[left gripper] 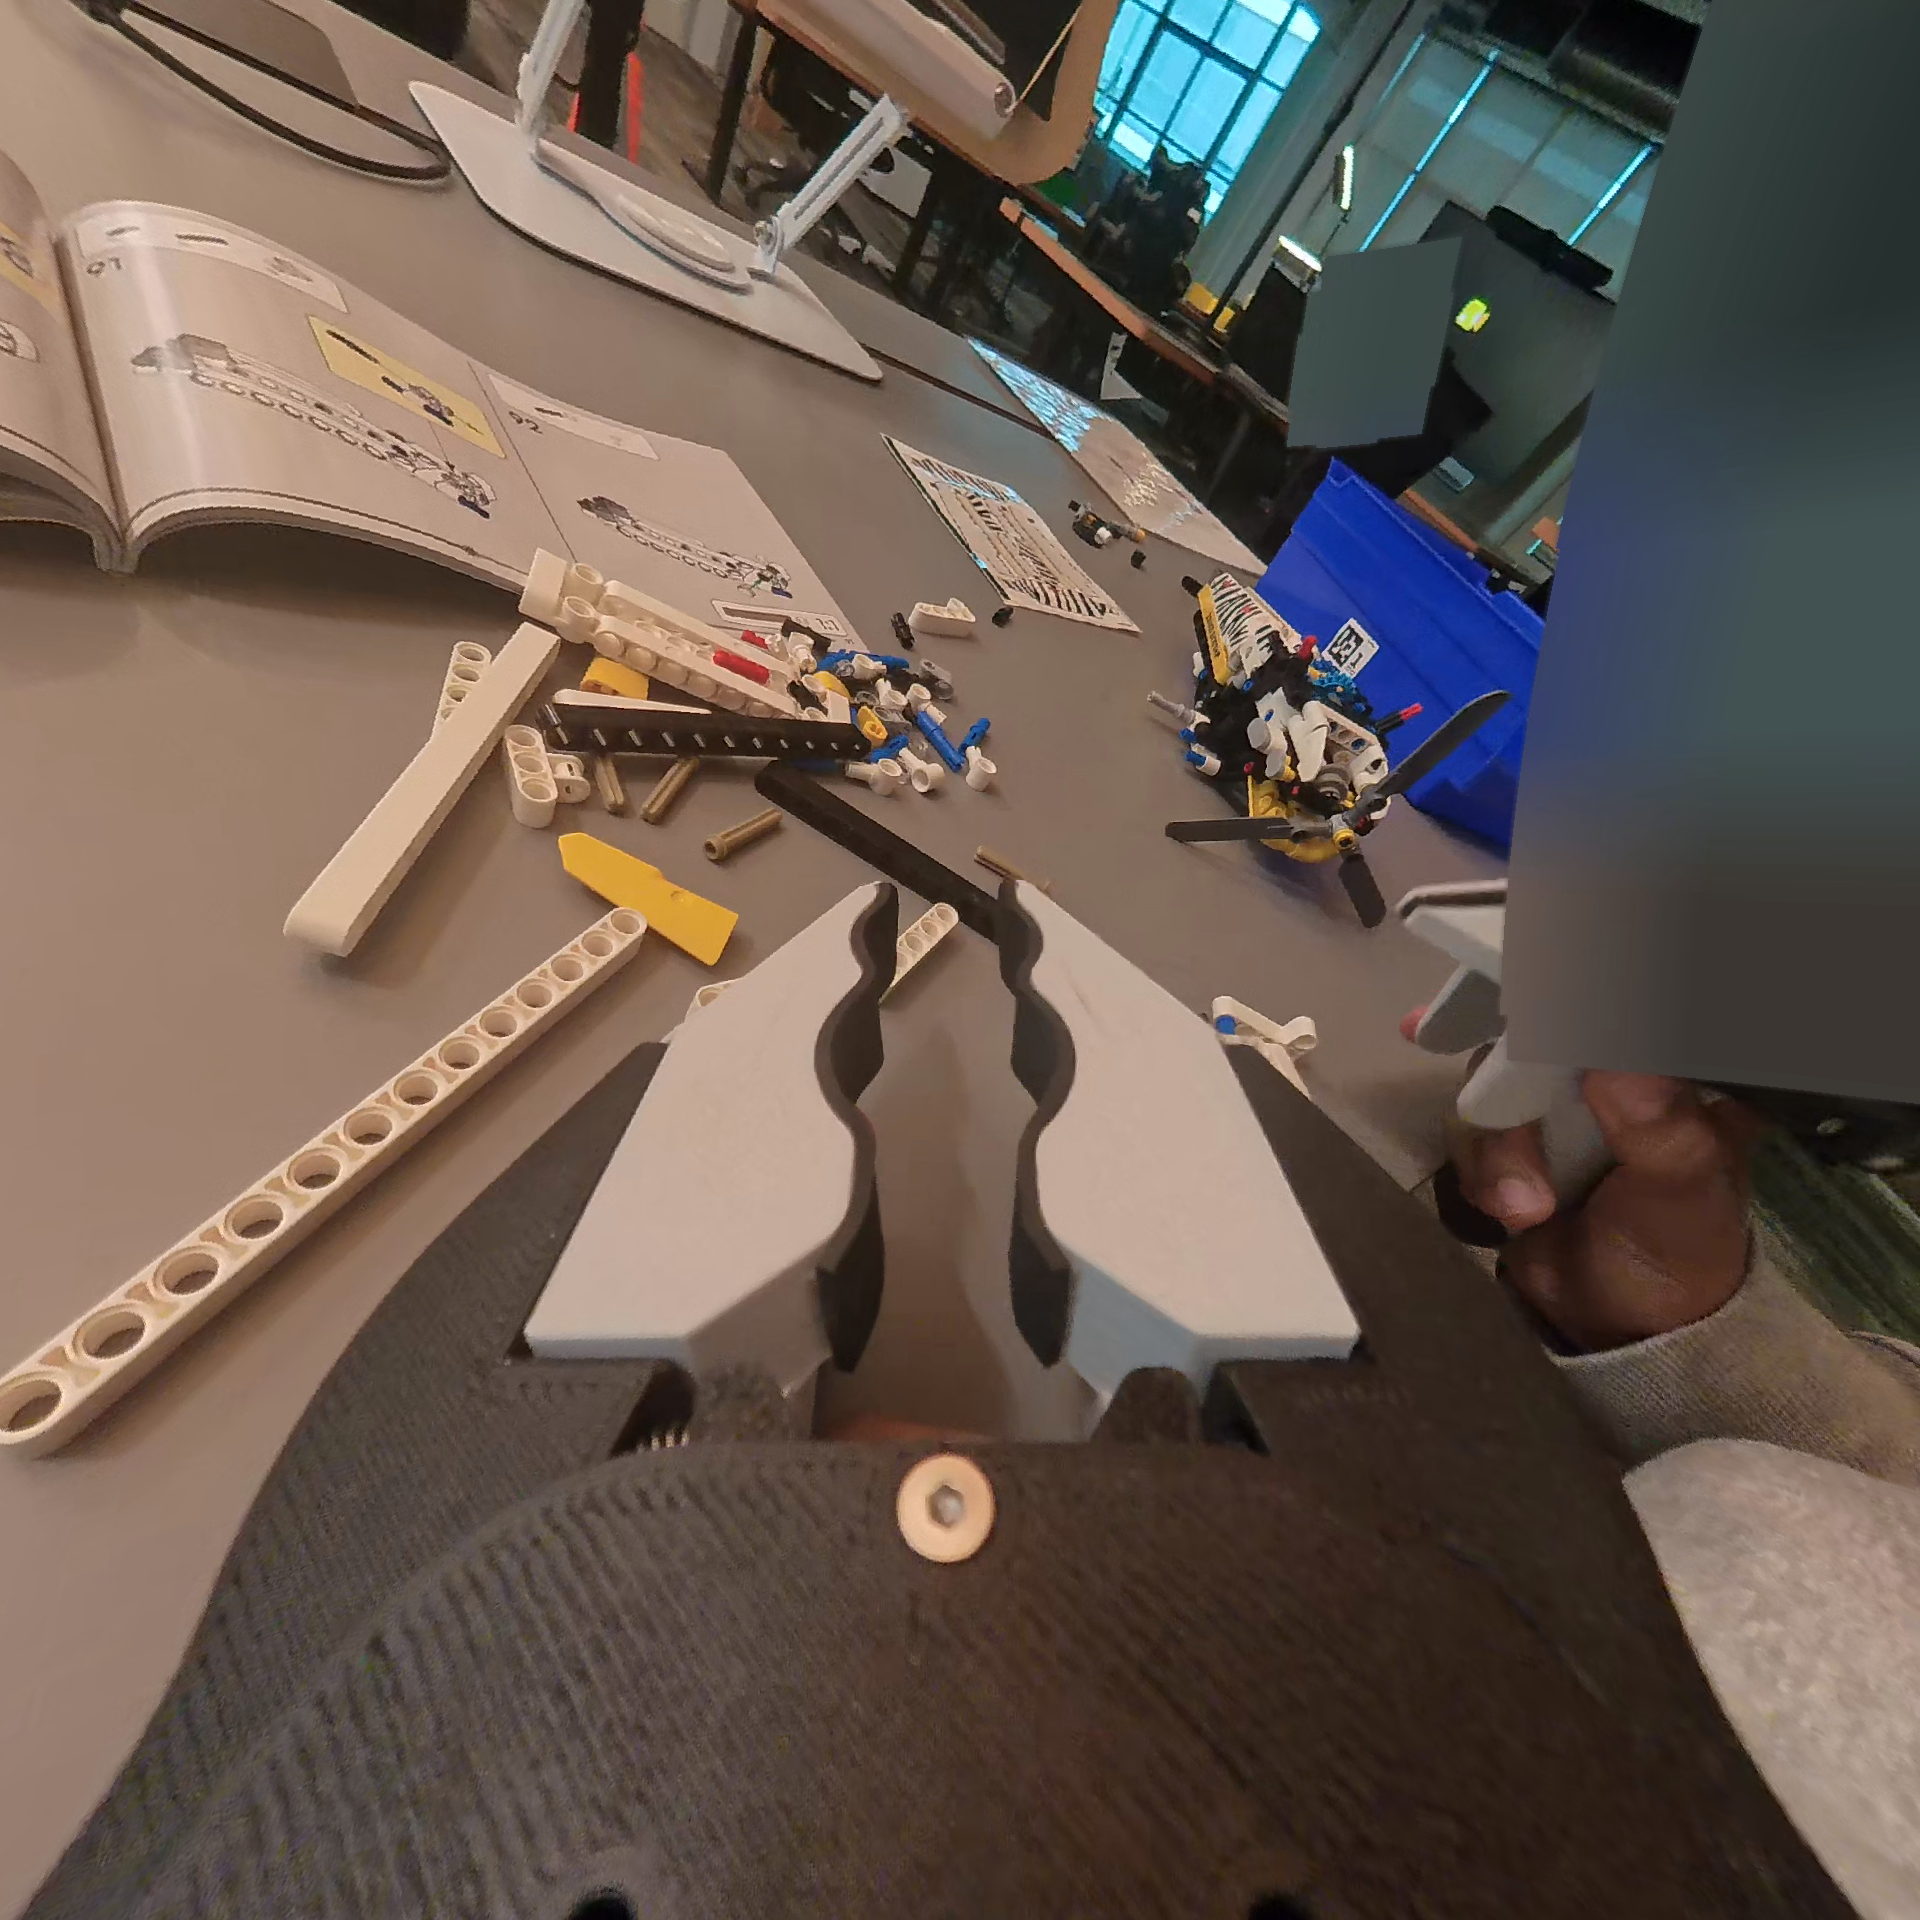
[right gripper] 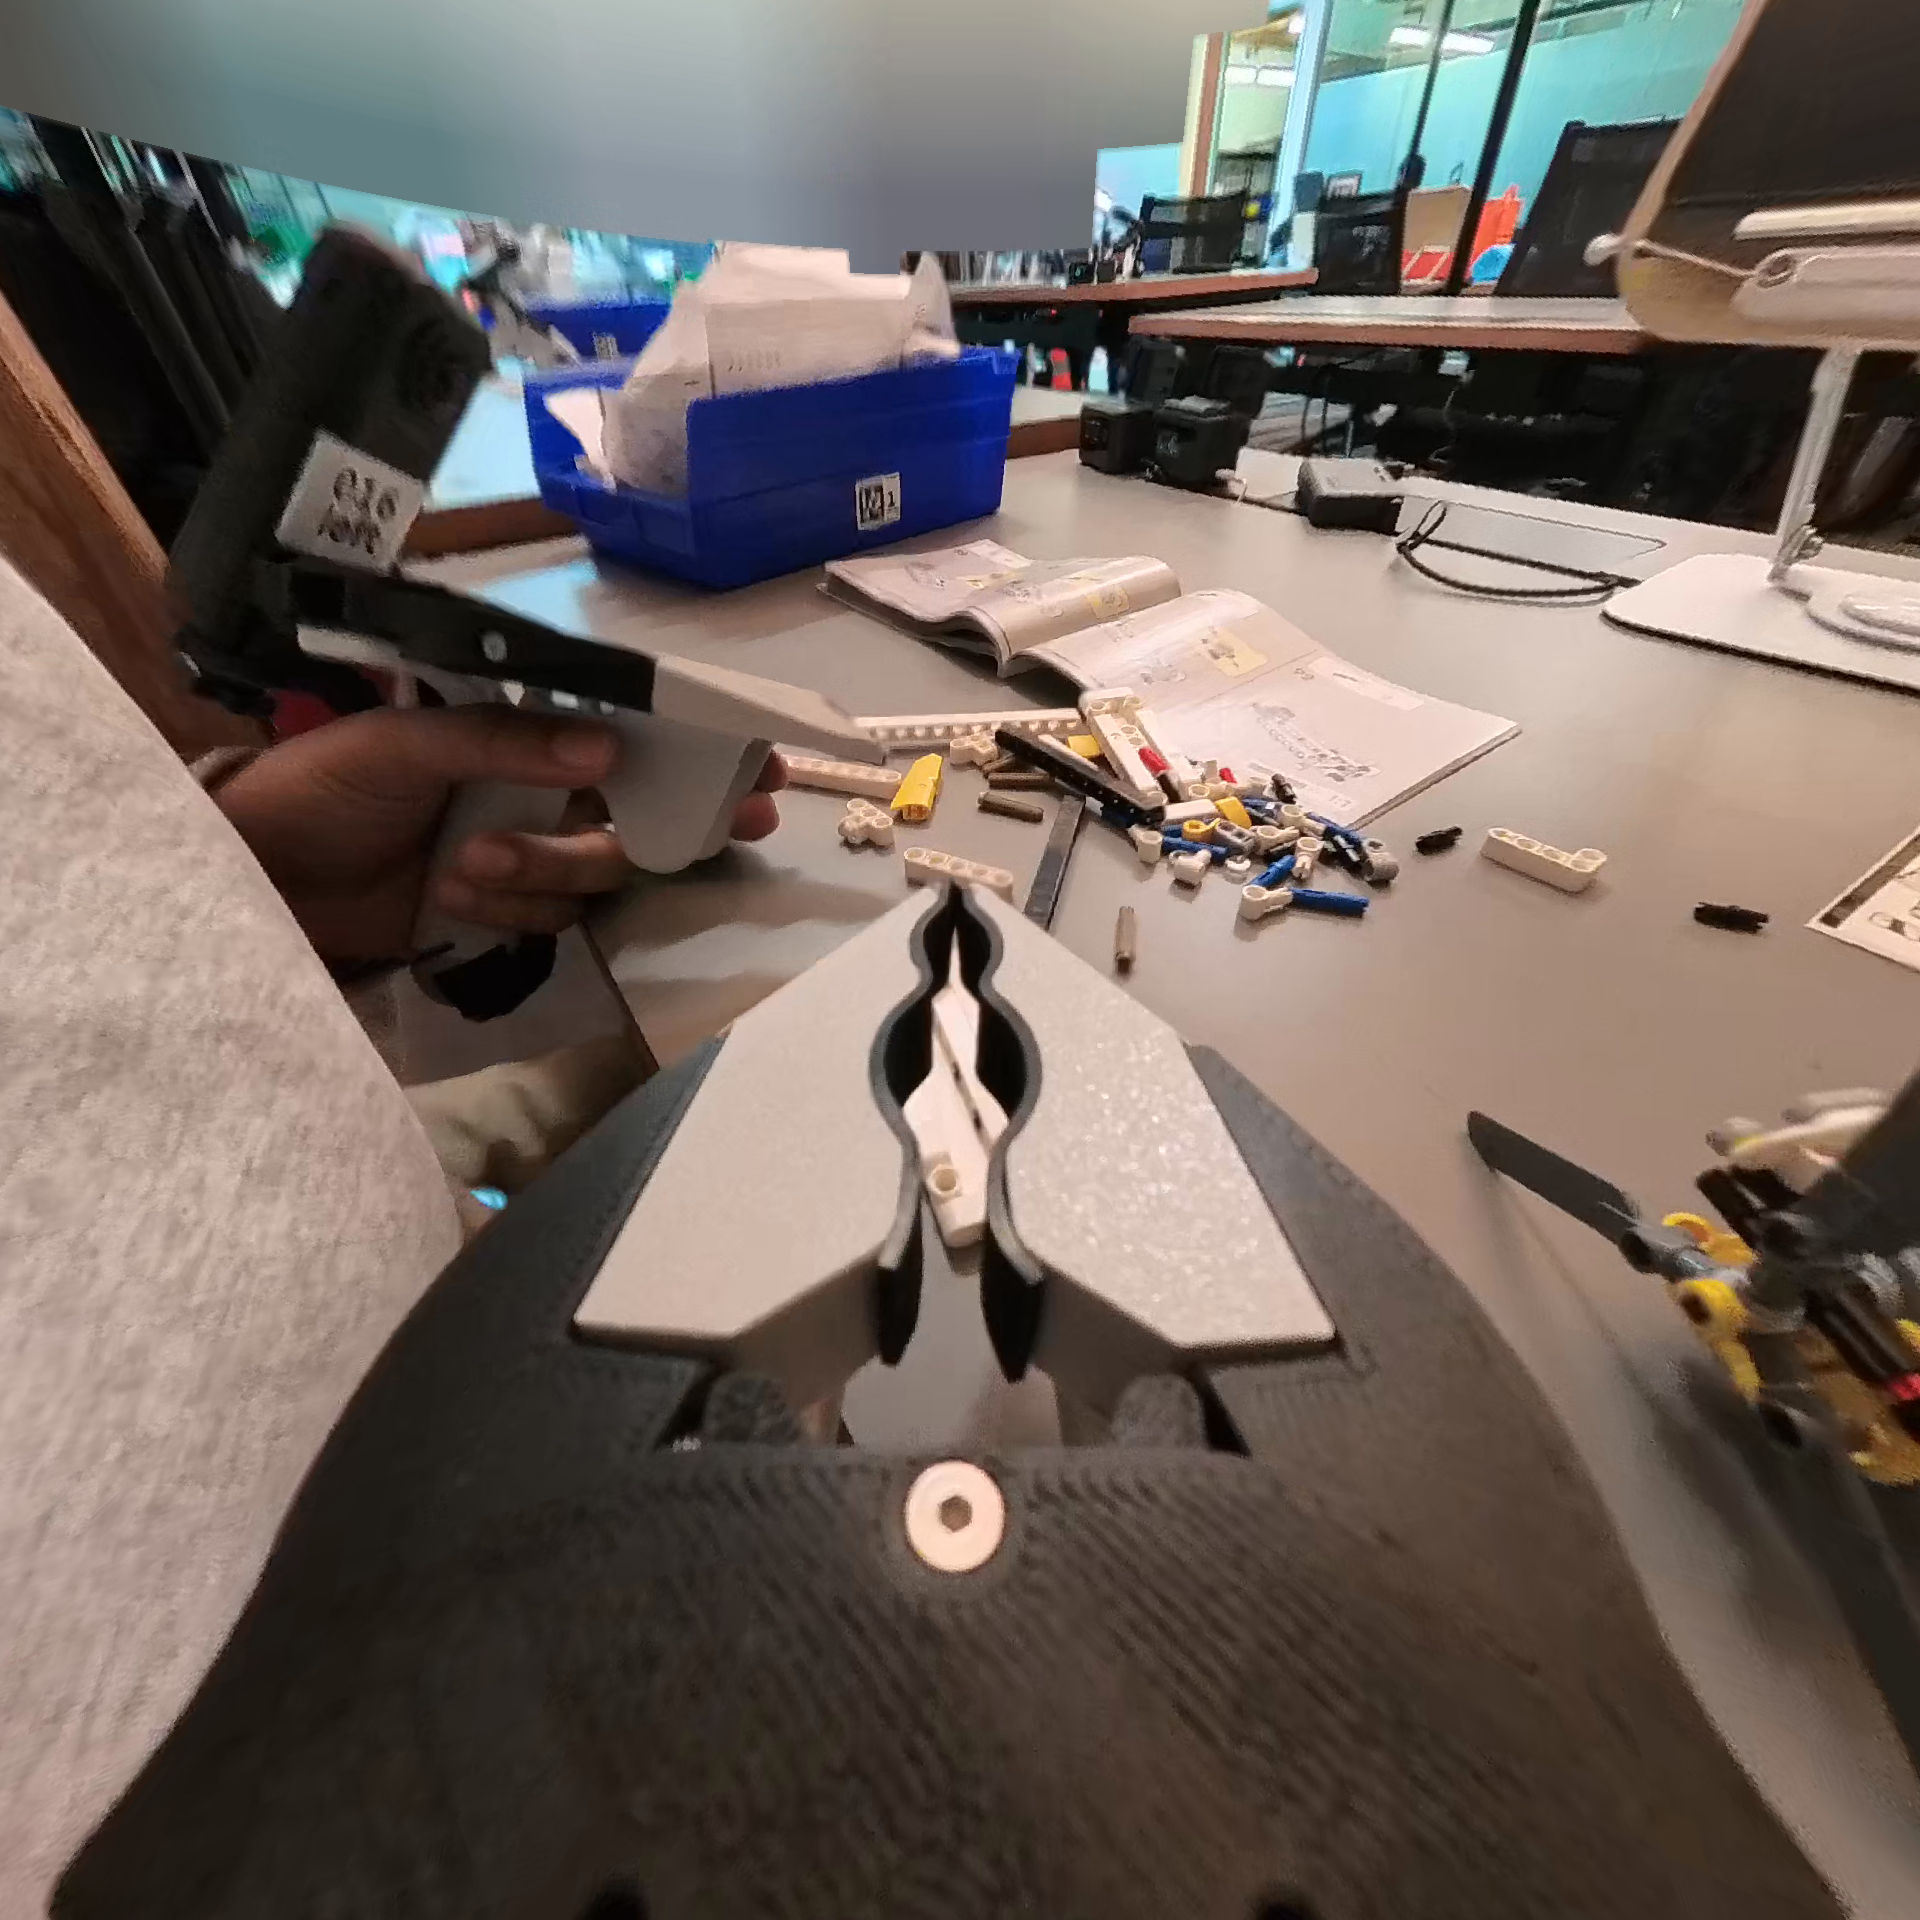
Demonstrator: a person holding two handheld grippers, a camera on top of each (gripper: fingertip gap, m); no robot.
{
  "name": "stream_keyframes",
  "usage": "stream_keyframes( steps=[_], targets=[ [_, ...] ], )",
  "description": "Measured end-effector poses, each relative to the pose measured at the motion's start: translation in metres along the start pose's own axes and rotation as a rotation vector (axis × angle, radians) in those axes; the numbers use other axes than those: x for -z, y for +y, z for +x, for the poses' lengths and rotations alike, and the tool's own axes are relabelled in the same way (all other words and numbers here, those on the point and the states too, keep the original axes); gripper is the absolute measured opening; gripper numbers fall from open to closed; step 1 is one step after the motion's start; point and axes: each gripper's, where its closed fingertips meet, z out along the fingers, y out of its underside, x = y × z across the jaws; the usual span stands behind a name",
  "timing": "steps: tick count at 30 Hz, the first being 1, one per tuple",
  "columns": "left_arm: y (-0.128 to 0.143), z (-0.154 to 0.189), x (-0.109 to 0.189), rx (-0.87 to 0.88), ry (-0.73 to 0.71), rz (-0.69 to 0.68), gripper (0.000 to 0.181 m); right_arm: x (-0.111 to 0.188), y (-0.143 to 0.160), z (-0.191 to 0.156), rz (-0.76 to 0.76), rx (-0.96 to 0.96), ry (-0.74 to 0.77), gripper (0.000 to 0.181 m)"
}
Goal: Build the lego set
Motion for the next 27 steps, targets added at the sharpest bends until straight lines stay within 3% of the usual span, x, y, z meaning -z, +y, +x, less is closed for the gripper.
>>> stream_keyframes(
  steps=[7,16,20,22,27],
  targets=[
    [-0.008,0.005,0.004,-0.009,0.033,0.062,0.018,0.030,-0.035,0.018,0.271,-0.220,-0.047,0.000],
    [-0.006,0.007,0.003,-0.034,0.031,0.057,0.020,0.029,-0.034,0.014,0.256,-0.192,-0.058,0.000],
    [-0.014,0.023,0.008,-0.074,0.112,0.120,0.043,0.029,-0.034,0.013,0.255,-0.185,-0.062,0.000],
    [-0.018,0.038,0.012,-0.104,0.175,0.132,0.041,0.025,-0.032,0.016,0.222,-0.220,-0.061,0.000],
    [-0.016,0.065,0.017,-0.193,0.243,0.064,0.036,0.011,-0.016,0.025,0.021,-0.292,-0.051,0.038]
  ],
)
